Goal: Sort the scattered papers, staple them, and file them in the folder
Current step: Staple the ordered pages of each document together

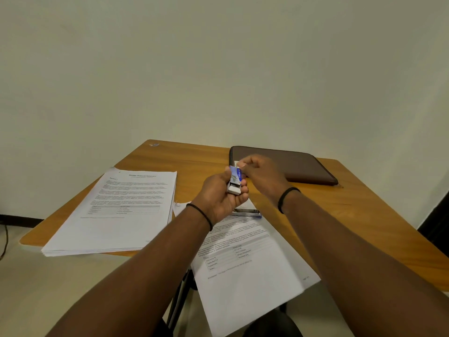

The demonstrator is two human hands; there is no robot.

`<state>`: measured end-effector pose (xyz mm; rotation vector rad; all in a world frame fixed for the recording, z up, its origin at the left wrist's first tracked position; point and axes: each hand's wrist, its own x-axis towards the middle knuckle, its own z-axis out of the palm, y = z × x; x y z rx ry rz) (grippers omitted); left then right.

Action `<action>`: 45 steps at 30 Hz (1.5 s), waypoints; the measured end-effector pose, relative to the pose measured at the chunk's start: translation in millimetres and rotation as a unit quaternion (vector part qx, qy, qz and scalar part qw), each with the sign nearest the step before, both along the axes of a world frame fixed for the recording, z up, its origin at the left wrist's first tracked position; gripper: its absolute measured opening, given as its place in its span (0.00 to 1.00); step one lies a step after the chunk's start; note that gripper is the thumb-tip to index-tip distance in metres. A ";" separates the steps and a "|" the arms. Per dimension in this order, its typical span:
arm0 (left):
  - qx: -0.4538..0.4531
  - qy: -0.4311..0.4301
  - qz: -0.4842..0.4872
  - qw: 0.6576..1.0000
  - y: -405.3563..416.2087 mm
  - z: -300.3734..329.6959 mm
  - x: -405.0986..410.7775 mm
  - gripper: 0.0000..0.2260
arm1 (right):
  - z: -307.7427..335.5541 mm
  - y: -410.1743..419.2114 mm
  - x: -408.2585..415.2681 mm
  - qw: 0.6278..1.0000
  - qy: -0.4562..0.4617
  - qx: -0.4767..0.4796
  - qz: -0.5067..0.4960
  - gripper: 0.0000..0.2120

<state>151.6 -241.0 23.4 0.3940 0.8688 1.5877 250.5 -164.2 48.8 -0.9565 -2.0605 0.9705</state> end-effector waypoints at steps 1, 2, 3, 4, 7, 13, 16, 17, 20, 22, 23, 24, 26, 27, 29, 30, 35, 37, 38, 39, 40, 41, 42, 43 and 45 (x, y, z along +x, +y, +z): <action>0.005 -0.006 0.024 1.000 2.1 0.2 -1.9 0.22 | -1.9 -3.0 0.0 0.999 0.030 0.018 -0.010 0.06; 0.014 -0.014 0.044 0.999 3.6 1.7 -3.3 0.22 | -1.8 -5.7 0.2 0.997 0.055 0.043 -0.018 0.03; 0.027 -0.025 0.057 0.998 5.2 2.0 -5.5 0.22 | -3.2 -6.7 -0.3 0.996 0.066 0.066 -0.017 0.02; 0.045 -0.045 0.065 0.996 5.1 3.1 -7.8 0.20 | -4.4 -6.6 -0.9 0.994 0.057 0.092 -0.005 0.02; 0.077 -0.103 0.072 0.989 0.2 5.7 -16.1 0.18 | -8.6 -8.3 -2.9 0.977 -0.021 0.205 0.044 0.04; 0.037 -0.078 0.096 0.992 4.4 -2.8 -23.8 0.21 | -17.5 -12.9 -4.2 0.917 -0.113 0.383 0.023 0.10; 0.028 -0.086 0.106 0.990 4.1 -6.9 -26.7 0.20 | -21.5 -16.1 -4.7 0.917 -0.100 0.385 0.035 0.07; 0.026 -0.088 0.109 0.990 4.2 -7.9 -27.6 0.20 | -23.2 -16.5 -4.2 0.917 -0.104 0.383 0.048 0.06; 0.021 -0.091 0.115 0.989 2.9 -10.3 -29.4 0.19 | -29.5 -14.7 -2.4 0.926 -0.089 0.359 0.075 0.05; 0.032 -0.106 0.103 0.989 0.2 -9.7 -27.5 0.20 | -32.6 -13.1 -3.2 0.941 -0.070 0.321 0.081 0.08; 0.038 -0.111 0.102 0.988 -0.8 -9.5 -26.0 0.20 | -33.4 -12.0 -4.3 0.949 -0.060 0.298 0.084 0.07; 0.042 -0.114 0.101 0.987 -1.2 -10.2 -24.8 0.20 | -33.4 -12.5 -5.4 0.956 -0.051 0.275 0.085 0.06; 0.045 -0.109 0.100 0.988 -0.2 -11.8 -23.3 0.20 | -34.5 -14.6 -7.5 0.967 -0.039 0.242 0.073 0.05; 0.042 -0.101 0.100 0.989 1.2 -13.4 -23.0 0.20 | -35.6 -15.1 -8.1 0.969 -0.037 0.235 0.062 0.05; 0.038 -0.089 0.104 0.990 1.5 -15.9 -21.6 0.21 | -38.5 -15.2 -9.7 0.973 -0.030 0.225 0.049 0.06; 0.038 -0.089 0.106 0.990 1.5 -17.1 -21.4 0.21 | -39.5 -15.5 -10.4 0.975 -0.026 0.216 0.046 0.07; 0.043 -0.086 0.113 0.989 -0.4 -20.8 -24.0 0.20 | -42.6 -16.7 -13.0 0.979 -0.019 0.200 0.040 0.09; 0.044 -0.086 0.108 0.989 -2.2 -22.6 -23.1 0.21 | -43.9 -16.2 -12.6 0.977 -0.027 0.208 0.043 0.11; 0.044 -0.087 0.105 0.990 -3.1 -23.2 -22.7 0.21 | -44.4 -15.8 -12.4 0.975 -0.032 0.217 0.046 0.11; 0.041 -0.091 0.104 0.990 -3.1 -24.7 -23.4 0.21 | -45.4 -15.1 -12.6 0.972 -0.039 0.228 0.049 0.10; 0.037 -0.096 0.107 0.989 -2.7 -25.8 -24.5 0.21 | -45.9 -14.4 -12.7 0.968 -0.049 0.241 0.052 0.09; 0.031 -0.103 0.111 0.988 -2.2 -26.9 -25.6 0.21 | -46.3 -13.9 -12.7 0.963 -0.062 0.255 0.056 0.07; 0.024 -0.109 0.115 0.987 -1.7 -27.4 -26.3 0.20 | -46.4 -13.7 -13.0 0.958 -0.076 0.270 0.060 0.04; 0.019 -0.112 0.117 0.987 -1.3 -27.6 -26.6 0.20 | -46.2 -13.3 -12.9 0.953 -0.088 0.284 0.064 0.02; 0.013 -0.116 0.120 0.986 -1.8 -26.6 -26.0 0.20 | -47.5 -11.9 -12.2 0.943 -0.102 0.309 0.069 0.01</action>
